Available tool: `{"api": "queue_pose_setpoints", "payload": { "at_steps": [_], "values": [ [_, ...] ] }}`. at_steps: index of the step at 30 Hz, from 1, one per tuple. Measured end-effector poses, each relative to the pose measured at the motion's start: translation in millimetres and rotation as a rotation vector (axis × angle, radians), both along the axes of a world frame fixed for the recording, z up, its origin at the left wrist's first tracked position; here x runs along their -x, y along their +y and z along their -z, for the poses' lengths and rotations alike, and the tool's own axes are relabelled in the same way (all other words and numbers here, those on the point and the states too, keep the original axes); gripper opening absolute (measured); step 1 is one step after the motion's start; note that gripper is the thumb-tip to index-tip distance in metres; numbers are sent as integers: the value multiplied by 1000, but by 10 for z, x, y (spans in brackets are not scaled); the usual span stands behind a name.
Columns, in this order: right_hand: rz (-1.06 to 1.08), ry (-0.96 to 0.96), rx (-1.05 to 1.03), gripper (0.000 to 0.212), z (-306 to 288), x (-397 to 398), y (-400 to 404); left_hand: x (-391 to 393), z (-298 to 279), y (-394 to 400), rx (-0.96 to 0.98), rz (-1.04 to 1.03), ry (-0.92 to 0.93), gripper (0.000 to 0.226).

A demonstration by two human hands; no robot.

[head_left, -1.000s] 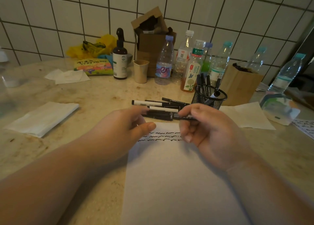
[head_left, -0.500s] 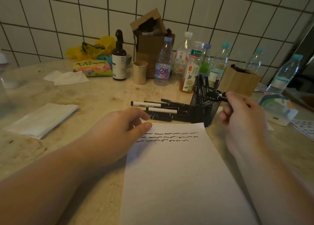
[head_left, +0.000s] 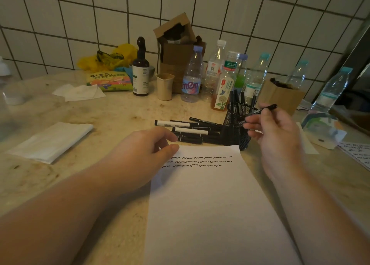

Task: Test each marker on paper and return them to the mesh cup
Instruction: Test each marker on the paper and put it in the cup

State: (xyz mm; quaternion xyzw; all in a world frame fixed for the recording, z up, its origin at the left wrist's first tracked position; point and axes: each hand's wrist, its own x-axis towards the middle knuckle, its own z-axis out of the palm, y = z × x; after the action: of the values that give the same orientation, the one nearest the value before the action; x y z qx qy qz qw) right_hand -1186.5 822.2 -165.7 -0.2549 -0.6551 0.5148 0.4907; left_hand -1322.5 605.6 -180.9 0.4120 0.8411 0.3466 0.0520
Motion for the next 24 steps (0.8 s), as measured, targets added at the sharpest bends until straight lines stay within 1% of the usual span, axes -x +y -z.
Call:
{"api": "queue_pose_setpoints", "payload": {
  "at_steps": [3, 5, 9, 14, 15, 17, 18, 20, 21, 22, 24],
  "values": [
    [69, -72, -53, 23, -37, -25, -18, 2, 6, -4, -17, 0, -3, 22],
    [115, -153, -81, 20, -66, -49, -15, -3, 14, -7, -26, 11, -11, 22],
    [120, -394, -120, 18, -179, -83, -44, -12, 24, -4, -30, 33, -23, 23],
    [162, -714, -276, 20, -401, 19, -18, -49, 30, -13, -10, 77, -7, 18],
    [170, -752, -306, 23, -426, 53, -3, -56, 30, -25, 4, 86, -2, 18],
    [220, -721, -376, 40, -460, 86, -19, -65, 30, -46, 41, 97, 10, 18],
    [238, -674, -424, 42, -471, 84, -59, -66, 29, -53, 55, 97, 15, 18],
    [202, -601, -528, 30, -462, 91, -190, -55, 29, -60, 72, 95, 21, 18],
    [145, -619, -576, 23, -436, 122, -256, -50, 28, -59, 76, 94, 17, 18],
    [75, -693, -623, 17, -393, 176, -319, -43, 28, -55, 75, 91, 13, 18],
    [-47, -933, -737, 17, -264, 312, -365, -32, 24, -39, 72, 83, 13, 18]
  ]
}}
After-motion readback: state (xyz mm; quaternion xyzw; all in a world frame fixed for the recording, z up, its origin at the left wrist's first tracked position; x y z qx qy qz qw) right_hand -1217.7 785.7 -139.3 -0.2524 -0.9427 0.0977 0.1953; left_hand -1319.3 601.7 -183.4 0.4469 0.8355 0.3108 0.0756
